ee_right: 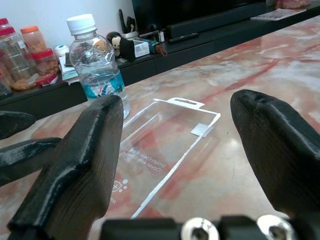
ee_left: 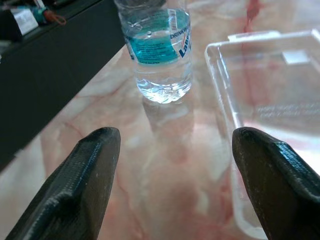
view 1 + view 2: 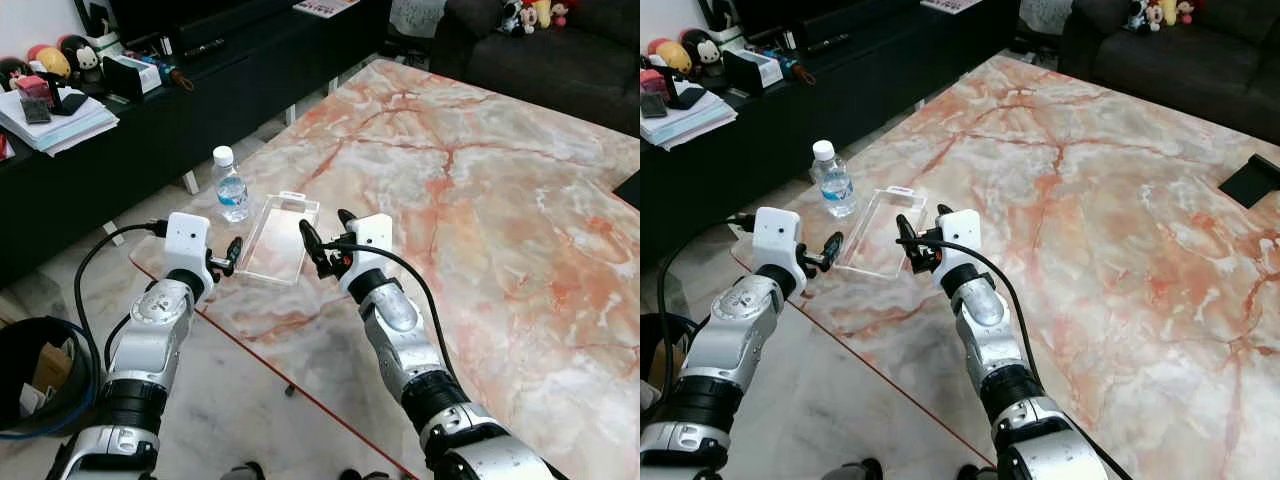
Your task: Picking trash to rubbish bin
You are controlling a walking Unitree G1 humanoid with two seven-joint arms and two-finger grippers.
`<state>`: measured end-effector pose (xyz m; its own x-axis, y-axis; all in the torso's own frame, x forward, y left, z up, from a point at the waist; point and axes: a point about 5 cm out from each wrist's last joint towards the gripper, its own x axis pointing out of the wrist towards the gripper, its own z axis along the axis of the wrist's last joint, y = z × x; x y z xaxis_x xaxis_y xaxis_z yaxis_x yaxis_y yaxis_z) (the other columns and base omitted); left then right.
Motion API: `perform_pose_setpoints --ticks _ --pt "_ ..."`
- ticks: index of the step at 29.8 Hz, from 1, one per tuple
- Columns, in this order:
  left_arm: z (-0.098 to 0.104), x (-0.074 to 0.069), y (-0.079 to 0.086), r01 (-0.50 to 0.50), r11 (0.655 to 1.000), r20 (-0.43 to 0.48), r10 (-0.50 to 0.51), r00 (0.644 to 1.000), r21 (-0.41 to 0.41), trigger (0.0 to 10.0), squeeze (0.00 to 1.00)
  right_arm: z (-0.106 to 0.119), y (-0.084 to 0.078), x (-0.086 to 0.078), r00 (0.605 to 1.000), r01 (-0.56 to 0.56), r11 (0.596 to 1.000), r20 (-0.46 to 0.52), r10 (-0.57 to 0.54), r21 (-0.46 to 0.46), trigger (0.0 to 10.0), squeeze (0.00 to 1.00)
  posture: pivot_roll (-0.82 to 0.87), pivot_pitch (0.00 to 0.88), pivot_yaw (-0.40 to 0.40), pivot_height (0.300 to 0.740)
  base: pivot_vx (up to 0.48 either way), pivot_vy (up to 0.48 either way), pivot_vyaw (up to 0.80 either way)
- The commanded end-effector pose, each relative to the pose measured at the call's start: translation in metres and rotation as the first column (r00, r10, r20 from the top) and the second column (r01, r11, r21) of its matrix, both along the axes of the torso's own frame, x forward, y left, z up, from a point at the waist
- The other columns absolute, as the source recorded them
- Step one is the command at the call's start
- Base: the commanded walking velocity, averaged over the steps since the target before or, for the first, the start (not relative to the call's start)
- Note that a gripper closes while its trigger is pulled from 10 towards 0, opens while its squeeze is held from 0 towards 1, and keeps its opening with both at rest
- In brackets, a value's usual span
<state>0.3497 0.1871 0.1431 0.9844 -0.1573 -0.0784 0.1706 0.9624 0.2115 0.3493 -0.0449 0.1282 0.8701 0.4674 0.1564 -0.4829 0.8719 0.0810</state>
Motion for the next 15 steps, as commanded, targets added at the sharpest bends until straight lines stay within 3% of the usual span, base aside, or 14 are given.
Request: perform_pose_setpoints --ticks 1,5,15 --pt "-0.002 0.002 -0.001 0.015 0.998 -0.011 -0.014 1.000 0.060 10.0 0.00 -0.004 0.004 -0.003 1.000 -0.011 1.000 -0.018 0.011 0.000 10.0 0.00 0.11 0.148 -0.044 0.740 0.000 0.000 0.00" --pt "-0.001 0.003 -0.005 0.045 0.995 -0.003 -0.045 0.999 0.091 10.0 0.00 -0.003 0.004 -0.002 1.000 -0.011 1.000 -0.016 0.011 0.000 10.0 0.00 0.11 0.145 -0.042 0.740 0.000 0.000 0.00" --pt "0.001 0.007 -0.017 0.090 0.993 0.029 -0.092 0.995 0.074 10.0 0.00 -0.002 0.006 -0.003 1.000 -0.012 1.000 -0.010 0.012 0.005 10.0 0.00 0.10 0.129 -0.034 0.740 0.000 0.000 0.00"
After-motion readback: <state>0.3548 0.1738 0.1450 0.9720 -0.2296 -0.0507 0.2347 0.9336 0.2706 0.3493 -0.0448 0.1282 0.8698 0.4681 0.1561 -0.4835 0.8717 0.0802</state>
